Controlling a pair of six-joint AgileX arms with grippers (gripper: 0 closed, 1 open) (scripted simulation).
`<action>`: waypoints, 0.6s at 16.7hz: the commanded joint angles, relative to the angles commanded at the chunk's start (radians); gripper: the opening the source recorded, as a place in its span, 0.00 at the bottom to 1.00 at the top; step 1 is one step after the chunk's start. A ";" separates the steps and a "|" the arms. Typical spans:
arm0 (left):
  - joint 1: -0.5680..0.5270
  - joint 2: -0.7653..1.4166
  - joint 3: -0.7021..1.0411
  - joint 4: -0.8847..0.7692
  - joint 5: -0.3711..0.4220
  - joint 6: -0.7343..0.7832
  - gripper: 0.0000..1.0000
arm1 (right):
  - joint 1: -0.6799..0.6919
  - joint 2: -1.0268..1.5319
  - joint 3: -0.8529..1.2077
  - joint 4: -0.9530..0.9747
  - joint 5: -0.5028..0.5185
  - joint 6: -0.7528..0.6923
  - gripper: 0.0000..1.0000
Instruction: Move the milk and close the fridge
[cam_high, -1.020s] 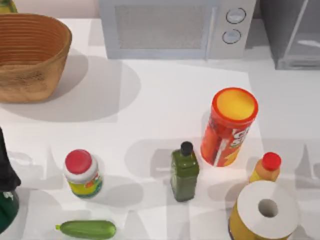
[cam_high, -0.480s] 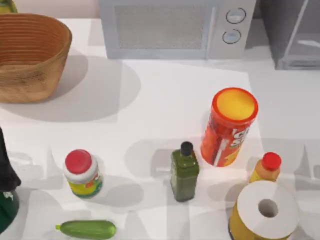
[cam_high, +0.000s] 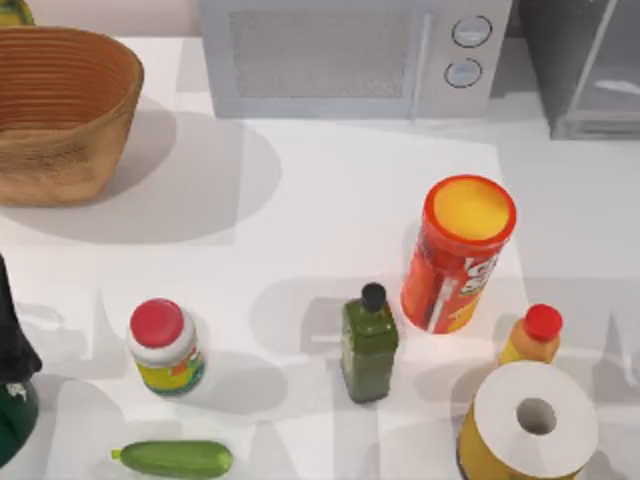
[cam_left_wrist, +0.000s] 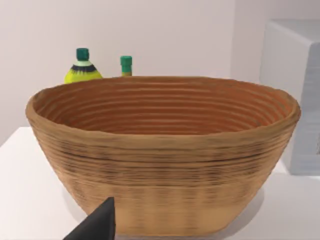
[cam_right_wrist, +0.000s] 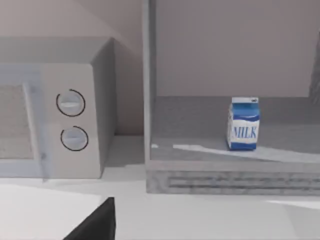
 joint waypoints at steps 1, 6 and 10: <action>0.000 0.000 0.000 0.000 0.000 0.000 1.00 | 0.002 -0.051 0.043 -0.090 -0.001 -0.002 1.00; 0.000 0.000 0.000 0.000 0.000 0.000 1.00 | 0.012 -0.296 0.245 -0.553 -0.008 -0.008 1.00; 0.000 0.000 0.000 0.000 0.000 0.000 1.00 | 0.011 -0.441 0.362 -0.844 -0.004 -0.011 1.00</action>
